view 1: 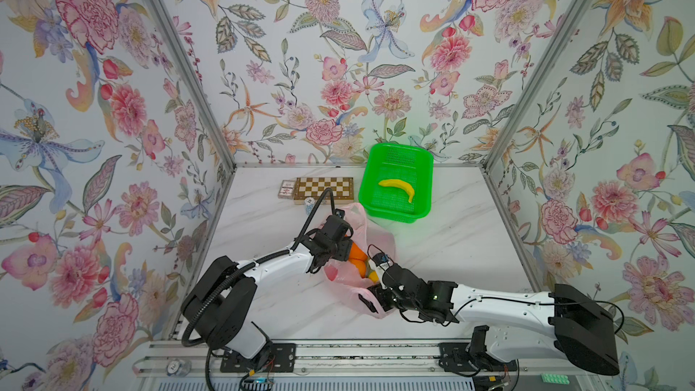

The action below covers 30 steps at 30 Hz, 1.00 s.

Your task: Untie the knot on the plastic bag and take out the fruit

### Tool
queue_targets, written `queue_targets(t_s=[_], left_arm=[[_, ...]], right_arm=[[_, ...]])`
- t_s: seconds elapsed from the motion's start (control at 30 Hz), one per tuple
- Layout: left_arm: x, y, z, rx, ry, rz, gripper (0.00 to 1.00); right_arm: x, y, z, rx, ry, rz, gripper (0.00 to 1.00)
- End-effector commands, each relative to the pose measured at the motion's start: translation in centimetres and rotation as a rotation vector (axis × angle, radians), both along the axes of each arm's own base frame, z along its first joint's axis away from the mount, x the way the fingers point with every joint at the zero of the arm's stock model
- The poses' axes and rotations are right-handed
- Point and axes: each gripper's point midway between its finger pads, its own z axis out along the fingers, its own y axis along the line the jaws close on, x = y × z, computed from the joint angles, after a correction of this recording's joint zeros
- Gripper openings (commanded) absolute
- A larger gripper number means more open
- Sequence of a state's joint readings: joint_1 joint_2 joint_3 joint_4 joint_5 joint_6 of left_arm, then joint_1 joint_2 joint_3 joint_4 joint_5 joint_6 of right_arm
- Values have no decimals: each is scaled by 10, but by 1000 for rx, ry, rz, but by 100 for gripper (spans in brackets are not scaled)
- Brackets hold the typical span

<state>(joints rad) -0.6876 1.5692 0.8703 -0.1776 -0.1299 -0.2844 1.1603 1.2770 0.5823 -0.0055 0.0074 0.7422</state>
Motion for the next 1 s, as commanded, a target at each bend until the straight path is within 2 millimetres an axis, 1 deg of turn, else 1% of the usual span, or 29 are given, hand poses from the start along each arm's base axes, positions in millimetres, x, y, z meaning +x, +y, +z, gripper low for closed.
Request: queue_targets(t_s=[0.0,0.07,0.17,0.23,0.33,0.43,0.5,0.53,0.57,0.73,0.8,0.9,0.93,0.97], left_arm=[[-5,4,-25,1,57,-8,78],[-7,-2,-31,-16,83,-32,79],[-8,-12,-28,-51,86,-67,80],[-5,-12,-19,-57,65,-70,80],[0,-10,-1,-41,17,-77,81],[-1,-17,2,-42,1,-143,81],[-1,-19,6,-33,8,-148,81],[-1,-21,19,-49,-15,-154,80],[-2,-24,24,-64,-25,-165,79],[-2,-35,41,-155,-56,-164,76],[1,-40,45,-188,-68,-160,74],[10,-46,46,-227,-57,-115,72],[14,-48,45,-241,-46,-88,72],[18,-50,40,-250,-26,-57,72]], right_arm=[[-2,5,-2,-28,-10,31,56],[-2,6,-3,-41,-12,37,56],[1,7,-2,-58,-26,38,56],[3,9,1,-48,-32,37,57],[4,9,5,-32,-41,30,57],[9,7,10,-13,-53,11,57],[12,5,14,-4,-59,-4,57],[13,4,14,-1,-61,-13,58],[13,3,15,5,-60,-19,58],[16,1,17,38,-59,-48,58],[17,0,18,47,-59,-54,58],[18,-1,19,49,-57,-64,58],[18,-1,19,54,-57,-69,59],[20,-2,20,58,-60,-80,59]])
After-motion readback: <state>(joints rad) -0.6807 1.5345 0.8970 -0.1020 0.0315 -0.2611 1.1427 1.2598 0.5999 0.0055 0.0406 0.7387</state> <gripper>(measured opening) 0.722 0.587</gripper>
